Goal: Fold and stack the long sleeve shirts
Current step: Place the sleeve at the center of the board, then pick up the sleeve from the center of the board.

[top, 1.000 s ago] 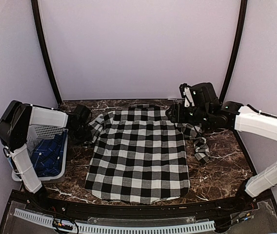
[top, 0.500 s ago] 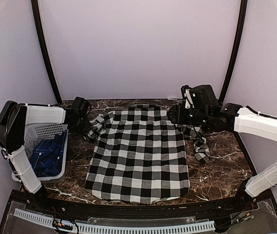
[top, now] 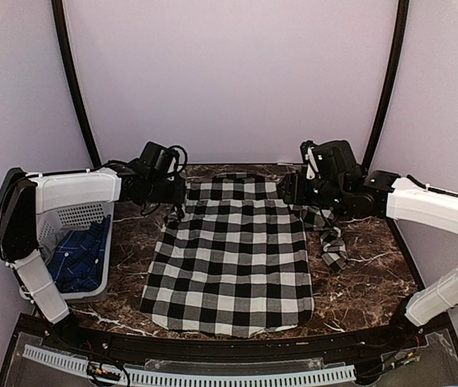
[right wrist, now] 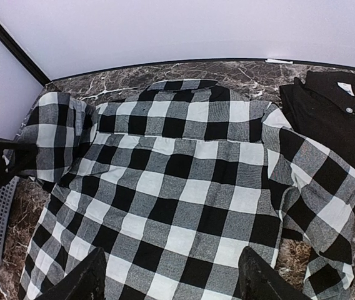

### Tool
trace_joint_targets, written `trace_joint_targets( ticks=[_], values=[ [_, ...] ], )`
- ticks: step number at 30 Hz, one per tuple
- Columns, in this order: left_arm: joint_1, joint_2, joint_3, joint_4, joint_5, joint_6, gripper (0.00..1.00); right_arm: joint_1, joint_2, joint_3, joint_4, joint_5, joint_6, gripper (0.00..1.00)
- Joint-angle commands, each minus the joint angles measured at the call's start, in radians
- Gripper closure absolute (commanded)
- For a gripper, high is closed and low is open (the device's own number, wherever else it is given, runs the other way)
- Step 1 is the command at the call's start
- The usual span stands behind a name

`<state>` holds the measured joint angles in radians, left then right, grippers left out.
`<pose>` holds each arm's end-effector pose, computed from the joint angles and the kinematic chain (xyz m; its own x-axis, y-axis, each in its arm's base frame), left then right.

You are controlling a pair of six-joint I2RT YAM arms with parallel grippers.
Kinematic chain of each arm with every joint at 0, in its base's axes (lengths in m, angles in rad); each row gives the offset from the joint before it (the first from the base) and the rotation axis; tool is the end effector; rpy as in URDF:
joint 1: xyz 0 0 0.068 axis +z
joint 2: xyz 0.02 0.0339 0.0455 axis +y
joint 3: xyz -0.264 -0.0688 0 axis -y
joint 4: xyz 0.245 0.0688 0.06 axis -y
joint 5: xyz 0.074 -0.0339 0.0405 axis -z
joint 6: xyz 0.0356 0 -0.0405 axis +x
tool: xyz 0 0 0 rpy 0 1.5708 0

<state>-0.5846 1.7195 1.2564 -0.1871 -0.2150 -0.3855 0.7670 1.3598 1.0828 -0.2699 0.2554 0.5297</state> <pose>0.3308 -0.2098 0.2530 -0.6173 -0.0320 -0.7861 0.1785 0.9674 -0.1796 0.2290 0.2082 0.3060 -0.5839 0.1162 -0.8035 -0.2562 0.9128 0.3182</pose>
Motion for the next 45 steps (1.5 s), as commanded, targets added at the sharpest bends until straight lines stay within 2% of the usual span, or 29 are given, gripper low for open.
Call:
trace_joint_targets(
  ticks=[1, 5, 7, 11, 12, 16, 18, 24, 36, 45],
  values=[
    [-0.079, 0.052, 0.062, 0.030, 0.157, 0.126, 1.00, 0.009, -0.013, 0.021, 0.021, 0.038, 0.005, 0.31],
    [-0.135, 0.114, 0.083, 0.020, 0.245, 0.144, 1.00, 0.009, -0.019, 0.009, 0.028, 0.053, 0.006, 0.30],
    [-0.149, 0.138, 0.086, 0.021, 0.265, 0.145, 0.96, 0.009, -0.014, 0.012, 0.028, 0.053, 0.004, 0.30],
    [-0.155, 0.150, 0.090, 0.031, 0.317, 0.125, 0.79, 0.009, -0.002, 0.017, 0.022, 0.051, 0.002, 0.30],
    [-0.154, 0.148, 0.092, 0.030, 0.321, 0.114, 0.70, 0.009, -0.001, 0.016, 0.019, 0.054, 0.004, 0.30],
    [-0.154, 0.105, 0.088, 0.025, 0.318, 0.062, 0.50, 0.009, -0.012, 0.003, 0.022, 0.053, 0.014, 0.29],
    [-0.151, 0.083, 0.085, 0.013, 0.290, 0.033, 0.46, 0.009, -0.019, -0.004, 0.023, 0.053, 0.019, 0.29],
    [-0.100, 0.097, 0.074, -0.026, 0.312, -0.040, 0.48, 0.009, -0.027, -0.027, 0.025, 0.049, 0.026, 0.29],
    [-0.069, 0.231, 0.108, -0.030, 0.394, -0.058, 0.46, 0.009, -0.033, -0.051, 0.027, 0.040, 0.028, 0.29],
    [-0.047, 0.310, 0.134, -0.023, 0.401, -0.075, 0.46, 0.009, -0.035, -0.072, 0.033, 0.029, 0.036, 0.28]
  ],
)
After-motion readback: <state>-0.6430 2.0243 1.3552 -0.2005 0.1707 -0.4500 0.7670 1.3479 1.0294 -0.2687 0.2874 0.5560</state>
